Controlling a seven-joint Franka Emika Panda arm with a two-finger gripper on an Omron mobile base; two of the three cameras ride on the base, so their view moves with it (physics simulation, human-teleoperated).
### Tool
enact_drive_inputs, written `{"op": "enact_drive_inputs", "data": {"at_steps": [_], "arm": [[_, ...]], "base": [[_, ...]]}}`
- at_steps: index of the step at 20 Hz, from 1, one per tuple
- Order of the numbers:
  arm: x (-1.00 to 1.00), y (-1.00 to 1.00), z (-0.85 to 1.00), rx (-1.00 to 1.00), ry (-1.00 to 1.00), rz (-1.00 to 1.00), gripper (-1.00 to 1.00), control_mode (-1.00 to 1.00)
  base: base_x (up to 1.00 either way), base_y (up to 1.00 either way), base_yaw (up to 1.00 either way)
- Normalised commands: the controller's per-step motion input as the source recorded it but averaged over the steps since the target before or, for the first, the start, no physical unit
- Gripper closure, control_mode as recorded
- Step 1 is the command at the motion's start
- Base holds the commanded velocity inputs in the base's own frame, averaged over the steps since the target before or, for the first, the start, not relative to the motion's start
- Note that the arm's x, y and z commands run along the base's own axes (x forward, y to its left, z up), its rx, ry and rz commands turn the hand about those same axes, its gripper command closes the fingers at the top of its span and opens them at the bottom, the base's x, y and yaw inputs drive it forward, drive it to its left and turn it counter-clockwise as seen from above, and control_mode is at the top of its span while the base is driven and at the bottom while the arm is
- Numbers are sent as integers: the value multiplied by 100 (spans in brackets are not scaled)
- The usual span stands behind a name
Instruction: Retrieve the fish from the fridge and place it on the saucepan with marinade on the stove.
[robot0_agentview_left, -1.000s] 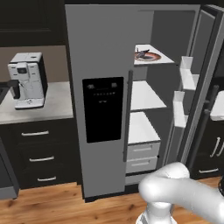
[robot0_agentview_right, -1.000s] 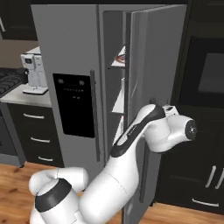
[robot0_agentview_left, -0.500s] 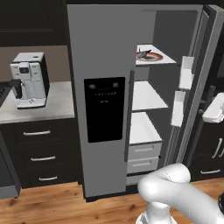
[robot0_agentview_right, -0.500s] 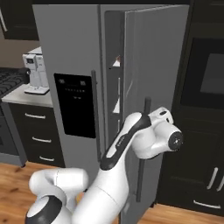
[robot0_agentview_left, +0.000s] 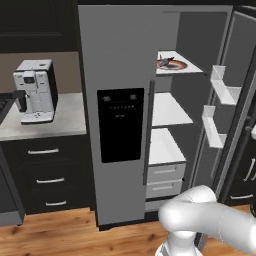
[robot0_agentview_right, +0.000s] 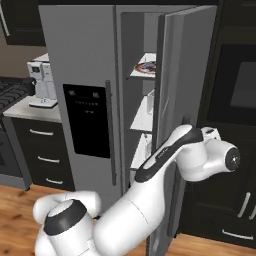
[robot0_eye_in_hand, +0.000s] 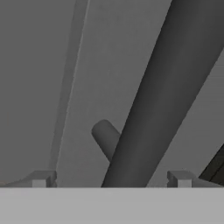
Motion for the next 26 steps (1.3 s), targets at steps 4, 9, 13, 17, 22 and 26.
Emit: {"op": "enact_drive_inputs", "data": {"at_steps": [4, 9, 13, 17, 22, 26], "arm": [[0, -42, -98, 3, 0, -24, -100, -100], [0, -16, -100, 3, 0, -21, -100, -100], [-44, -3, -86, 1, -10, -28, -100, -100], [-100, -8, 5, 3, -26, -42, -100, -100], [-100, 2, 53, 7, -23, -40, -100, -100], [-59, 64, 43, 0, -17, -35, -100, -100]], "base": [[0, 0, 0], [0, 0, 0], [0, 0, 0], [0, 0, 0], [0, 0, 0], [0, 0, 0]]}}
